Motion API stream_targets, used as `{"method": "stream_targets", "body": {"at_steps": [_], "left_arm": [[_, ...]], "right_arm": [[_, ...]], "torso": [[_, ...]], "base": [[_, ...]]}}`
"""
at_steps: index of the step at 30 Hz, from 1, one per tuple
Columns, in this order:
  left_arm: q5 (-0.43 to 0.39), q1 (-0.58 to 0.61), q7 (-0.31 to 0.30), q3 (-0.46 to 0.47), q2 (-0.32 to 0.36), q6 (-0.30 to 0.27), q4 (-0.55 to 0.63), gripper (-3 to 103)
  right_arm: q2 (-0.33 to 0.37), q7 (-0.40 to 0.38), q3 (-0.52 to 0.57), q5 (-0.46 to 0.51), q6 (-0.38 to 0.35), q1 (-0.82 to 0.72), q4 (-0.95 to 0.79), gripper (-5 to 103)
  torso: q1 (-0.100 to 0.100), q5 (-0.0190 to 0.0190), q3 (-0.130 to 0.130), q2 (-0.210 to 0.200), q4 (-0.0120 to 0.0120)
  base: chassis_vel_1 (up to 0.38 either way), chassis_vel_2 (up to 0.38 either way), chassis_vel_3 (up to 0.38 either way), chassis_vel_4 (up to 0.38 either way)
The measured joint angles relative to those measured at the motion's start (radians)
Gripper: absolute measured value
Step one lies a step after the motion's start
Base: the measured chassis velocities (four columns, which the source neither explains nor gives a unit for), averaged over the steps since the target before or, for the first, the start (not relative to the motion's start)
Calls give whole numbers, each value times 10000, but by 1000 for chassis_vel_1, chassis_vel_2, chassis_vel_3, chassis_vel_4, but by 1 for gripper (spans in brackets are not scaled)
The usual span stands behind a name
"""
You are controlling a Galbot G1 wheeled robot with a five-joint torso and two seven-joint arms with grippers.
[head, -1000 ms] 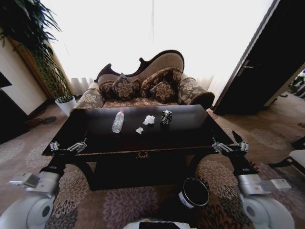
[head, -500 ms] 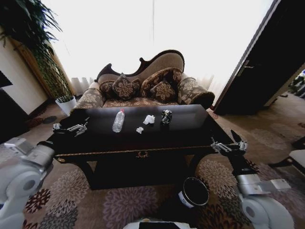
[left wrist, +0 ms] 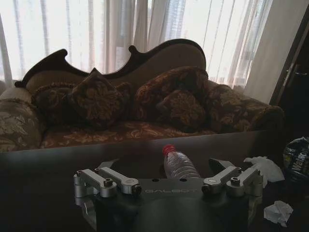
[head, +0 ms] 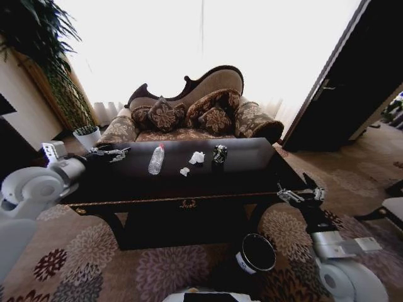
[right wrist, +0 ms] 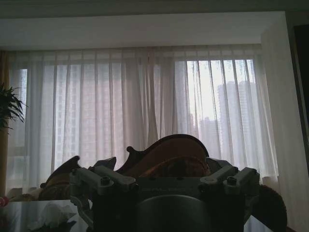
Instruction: Move to the front of the table and place the trash on the table into the trash bin.
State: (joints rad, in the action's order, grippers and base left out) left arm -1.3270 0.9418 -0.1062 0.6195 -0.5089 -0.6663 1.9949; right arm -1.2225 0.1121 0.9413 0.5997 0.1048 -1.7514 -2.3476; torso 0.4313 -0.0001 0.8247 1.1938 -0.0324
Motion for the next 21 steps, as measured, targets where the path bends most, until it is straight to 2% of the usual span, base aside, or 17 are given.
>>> {"method": "stream_targets", "body": {"at_steps": [4,6,9,15,18,21], "left_arm": [[-376,-742,34,-969,143,-27,-433,100],[-428,-796,29,-1043,142,-28,-475,100],[-767,-1210,28,-1644,51,-42,-881,100],[-771,-1899,369,-2499,15,68,-1278,100],[-587,-2922,708,-3753,-202,379,-1928,100],[-571,-3157,711,-4046,-313,412,-2083,100]], "right_arm": [[-78,45,-64,-94,-2,-36,0,100],[-83,49,-67,-101,-2,-40,0,100],[-129,119,-114,-156,0,-77,-14,100],[-219,200,-150,-232,30,-159,-58,100],[-301,231,-157,-283,70,-232,-98,100],[-318,237,-157,-290,78,-245,-103,100]], "torso": [[1,1,0,0,0],[1,1,1,0,0],[0,0,0,0,2],[0,1,0,0,1],[0,2,-1,1,1],[0,1,-1,0,1]], "base": [[0,0,0,0],[0,0,0,0],[0,0,0,0],[0,0,0,0],[0,0,0,0],[0,0,0,0]]}}
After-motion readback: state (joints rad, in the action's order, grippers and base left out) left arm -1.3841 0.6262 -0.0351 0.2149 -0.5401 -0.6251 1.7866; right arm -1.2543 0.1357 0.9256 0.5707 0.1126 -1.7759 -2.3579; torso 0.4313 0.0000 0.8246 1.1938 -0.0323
